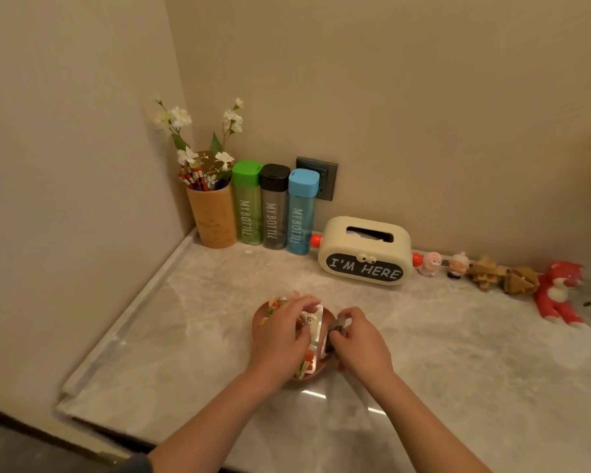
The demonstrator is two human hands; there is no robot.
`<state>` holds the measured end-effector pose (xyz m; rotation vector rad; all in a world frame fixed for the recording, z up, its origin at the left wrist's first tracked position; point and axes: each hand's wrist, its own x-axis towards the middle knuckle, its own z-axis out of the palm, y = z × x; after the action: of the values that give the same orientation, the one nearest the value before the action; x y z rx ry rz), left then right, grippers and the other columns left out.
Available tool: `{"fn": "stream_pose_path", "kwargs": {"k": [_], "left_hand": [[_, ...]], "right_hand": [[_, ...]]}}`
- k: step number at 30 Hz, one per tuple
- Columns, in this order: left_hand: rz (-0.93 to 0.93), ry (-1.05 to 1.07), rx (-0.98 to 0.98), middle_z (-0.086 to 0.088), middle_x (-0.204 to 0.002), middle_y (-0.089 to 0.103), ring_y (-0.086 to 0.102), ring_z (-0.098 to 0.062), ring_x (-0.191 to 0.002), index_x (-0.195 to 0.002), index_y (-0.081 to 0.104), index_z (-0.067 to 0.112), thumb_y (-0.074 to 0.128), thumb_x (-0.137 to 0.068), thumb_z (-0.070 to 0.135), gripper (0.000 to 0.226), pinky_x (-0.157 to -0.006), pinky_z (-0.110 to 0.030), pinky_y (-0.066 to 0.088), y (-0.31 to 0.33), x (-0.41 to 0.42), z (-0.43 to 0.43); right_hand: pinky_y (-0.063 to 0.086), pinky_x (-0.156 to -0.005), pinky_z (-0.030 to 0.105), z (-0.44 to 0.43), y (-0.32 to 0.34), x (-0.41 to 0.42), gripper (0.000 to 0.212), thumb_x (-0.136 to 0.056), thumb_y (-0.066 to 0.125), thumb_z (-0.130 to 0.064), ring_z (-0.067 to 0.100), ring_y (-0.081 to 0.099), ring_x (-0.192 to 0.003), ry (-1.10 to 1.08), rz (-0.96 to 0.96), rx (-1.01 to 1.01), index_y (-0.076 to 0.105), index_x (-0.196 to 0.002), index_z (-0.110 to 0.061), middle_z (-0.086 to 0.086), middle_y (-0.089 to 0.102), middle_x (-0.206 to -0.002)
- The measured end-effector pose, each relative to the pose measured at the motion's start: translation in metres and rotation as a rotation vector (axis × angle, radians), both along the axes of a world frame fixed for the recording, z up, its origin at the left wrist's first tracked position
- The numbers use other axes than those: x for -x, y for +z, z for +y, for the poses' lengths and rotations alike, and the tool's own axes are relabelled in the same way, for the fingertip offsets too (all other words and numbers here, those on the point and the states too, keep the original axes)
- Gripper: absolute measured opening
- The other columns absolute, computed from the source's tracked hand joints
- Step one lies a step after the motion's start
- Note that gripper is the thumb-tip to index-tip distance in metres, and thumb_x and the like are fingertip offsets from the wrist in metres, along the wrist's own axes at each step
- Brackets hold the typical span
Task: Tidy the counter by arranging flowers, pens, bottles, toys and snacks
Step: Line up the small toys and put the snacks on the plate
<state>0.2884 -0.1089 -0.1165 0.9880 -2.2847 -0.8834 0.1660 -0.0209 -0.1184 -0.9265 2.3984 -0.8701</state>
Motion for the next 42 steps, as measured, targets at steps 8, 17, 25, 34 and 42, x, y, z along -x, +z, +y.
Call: {"fn": "stream_pose_path", "kwargs": {"k": [8, 17, 25, 34, 42], "left_hand": [[0.015, -0.091, -0.009, 0.026, -0.130, 0.047, 0.041, 0.004, -0.124, -0.124, 0.052, 0.045, 0.058, -0.086, 0.007, 0.054, -0.105, -0.023, 0.040, -0.006, -0.017, -0.024], [-0.098, 0.066, -0.066, 0.003, -0.152, 0.024, 0.024, -0.015, -0.139, -0.144, 0.029, 0.023, 0.052, -0.092, 0.016, 0.057, -0.114, -0.029, 0.028, -0.024, -0.033, -0.035], [-0.082, 0.076, -0.284, -0.004, -0.156, 0.025, 0.027, -0.022, -0.141, -0.151, 0.017, 0.016, 0.049, -0.093, 0.013, 0.066, -0.116, -0.037, 0.028, -0.030, -0.030, -0.029], [0.008, -0.004, -0.297, 0.006, -0.146, 0.041, 0.040, -0.016, -0.132, -0.146, 0.030, 0.026, 0.056, -0.088, 0.014, 0.065, -0.109, -0.038, 0.040, -0.018, 0.000, -0.002], [0.038, -0.143, -0.333, 0.007, -0.144, 0.042, 0.042, -0.015, -0.130, -0.145, 0.030, 0.028, 0.060, -0.087, 0.014, 0.067, -0.107, -0.040, 0.042, -0.009, 0.054, 0.048]], "right_hand": [[0.050, -0.075, 0.030, -0.006, -0.017, -0.018, 0.055, -0.091, 0.053, -0.045, 0.013, 0.064, -0.103, -0.077, 0.201, -0.069, 0.037, -0.144, -0.039, -0.009, 0.069, -0.113], [0.049, -0.082, 0.032, -0.004, -0.025, -0.030, 0.035, -0.102, 0.032, -0.037, 0.015, 0.060, -0.096, -0.202, 0.108, -0.040, 0.051, -0.131, -0.027, -0.002, 0.067, -0.119], [0.043, -0.066, 0.028, -0.001, -0.030, -0.034, 0.029, -0.100, 0.038, -0.026, 0.014, 0.057, -0.082, -0.187, 0.014, -0.058, 0.056, -0.121, -0.019, 0.004, 0.068, -0.106], [0.043, -0.061, 0.027, 0.039, -0.018, -0.014, 0.026, -0.097, 0.043, -0.022, 0.014, 0.059, -0.078, -0.324, 0.027, 0.035, 0.058, -0.118, -0.021, 0.002, 0.070, -0.102], [0.050, -0.072, 0.035, 0.101, -0.009, 0.029, 0.027, -0.097, 0.043, -0.023, 0.021, 0.066, -0.086, -0.462, 0.030, 0.060, 0.059, -0.118, -0.021, 0.004, 0.071, -0.101]]}}
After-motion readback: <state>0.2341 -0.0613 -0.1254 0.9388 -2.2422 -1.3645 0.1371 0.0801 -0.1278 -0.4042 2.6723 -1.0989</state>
